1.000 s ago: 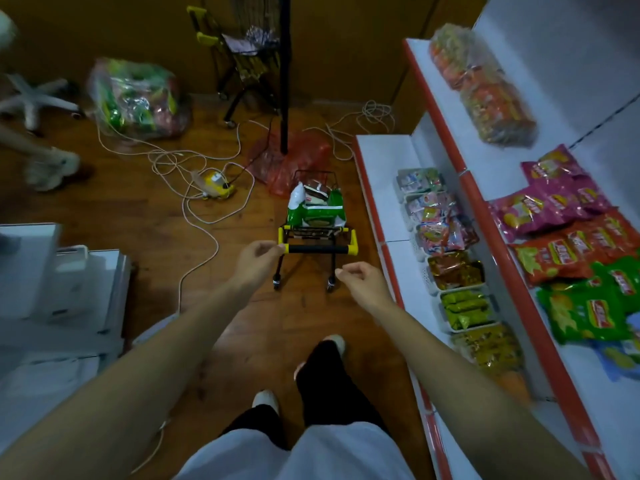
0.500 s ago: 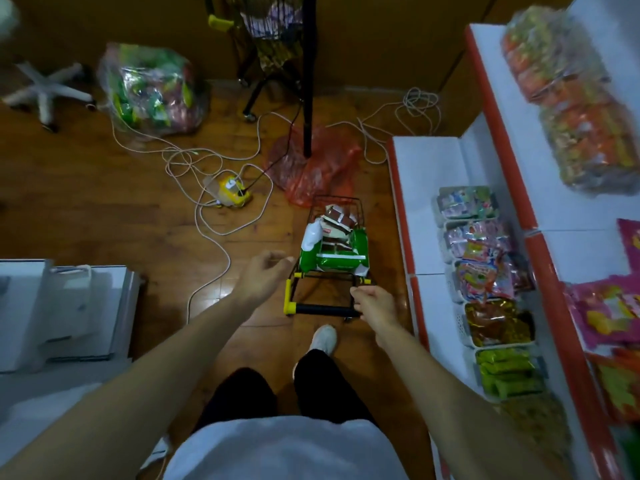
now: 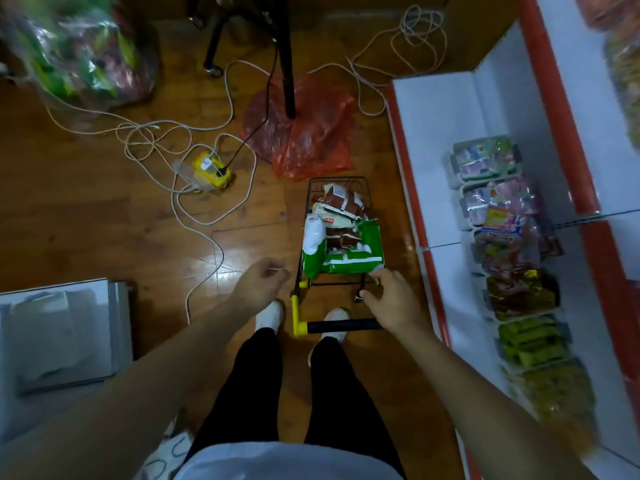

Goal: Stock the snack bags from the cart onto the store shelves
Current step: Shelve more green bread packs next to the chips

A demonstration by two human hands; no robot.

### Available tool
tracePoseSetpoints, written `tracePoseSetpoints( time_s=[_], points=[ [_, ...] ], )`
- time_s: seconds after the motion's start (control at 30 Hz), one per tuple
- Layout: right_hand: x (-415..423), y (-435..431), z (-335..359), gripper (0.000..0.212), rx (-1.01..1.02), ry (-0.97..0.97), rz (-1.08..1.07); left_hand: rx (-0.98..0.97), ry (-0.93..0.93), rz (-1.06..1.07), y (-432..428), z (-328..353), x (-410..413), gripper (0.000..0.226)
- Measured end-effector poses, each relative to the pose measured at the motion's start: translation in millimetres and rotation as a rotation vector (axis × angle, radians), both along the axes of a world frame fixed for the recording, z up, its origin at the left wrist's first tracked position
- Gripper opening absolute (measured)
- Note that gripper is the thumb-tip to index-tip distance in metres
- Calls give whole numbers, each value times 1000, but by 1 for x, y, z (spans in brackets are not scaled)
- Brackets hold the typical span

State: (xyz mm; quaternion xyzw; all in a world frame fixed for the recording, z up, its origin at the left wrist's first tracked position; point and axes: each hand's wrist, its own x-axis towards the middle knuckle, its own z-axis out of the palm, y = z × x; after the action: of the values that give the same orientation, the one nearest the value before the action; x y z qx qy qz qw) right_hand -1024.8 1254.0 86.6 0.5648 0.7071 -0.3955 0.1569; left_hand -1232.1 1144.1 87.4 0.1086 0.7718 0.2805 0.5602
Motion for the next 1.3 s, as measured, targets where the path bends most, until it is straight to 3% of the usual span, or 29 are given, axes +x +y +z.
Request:
tracePoseSetpoints(
  time_s=[0.13, 0.33, 0.43, 0.53, 0.63, 0.73, 0.93, 1.07, 1.3],
  points=[
    [-17, 6, -19, 43, 77, 0, -2, -61, 19, -121, 10, -32, -16, 29],
    [-27, 19, -53, 52, 223, 63, 102, -113, 25, -171, 21, -87, -19, 43],
    [-33, 34, -75, 72, 259, 113, 110, -131, 18, -171, 37, -114, -12, 52],
    [-35, 45, -100, 97, 164, 8, 378, -99, -4, -64, 61, -137, -5, 69],
    [-33, 52, -125, 105, 148, -126, 668, -84, 23, -27, 84, -157, 5, 73],
    [-30, 53, -145, 101, 155, -162, 744, -67, 85, -46, 103, -178, 19, 71],
    [-29, 52, -168, 78, 259, -171, 779, -152, 299, -41, 112, -207, 38, 90],
    [-30, 62, -176, 81, 228, -156, 779, -216, 323, -58, 117, -219, 36, 91],
    [-35, 69, -172, 61, 234, -81, 762, -218, 297, -109, 120, -224, 25, 73]
  ],
)
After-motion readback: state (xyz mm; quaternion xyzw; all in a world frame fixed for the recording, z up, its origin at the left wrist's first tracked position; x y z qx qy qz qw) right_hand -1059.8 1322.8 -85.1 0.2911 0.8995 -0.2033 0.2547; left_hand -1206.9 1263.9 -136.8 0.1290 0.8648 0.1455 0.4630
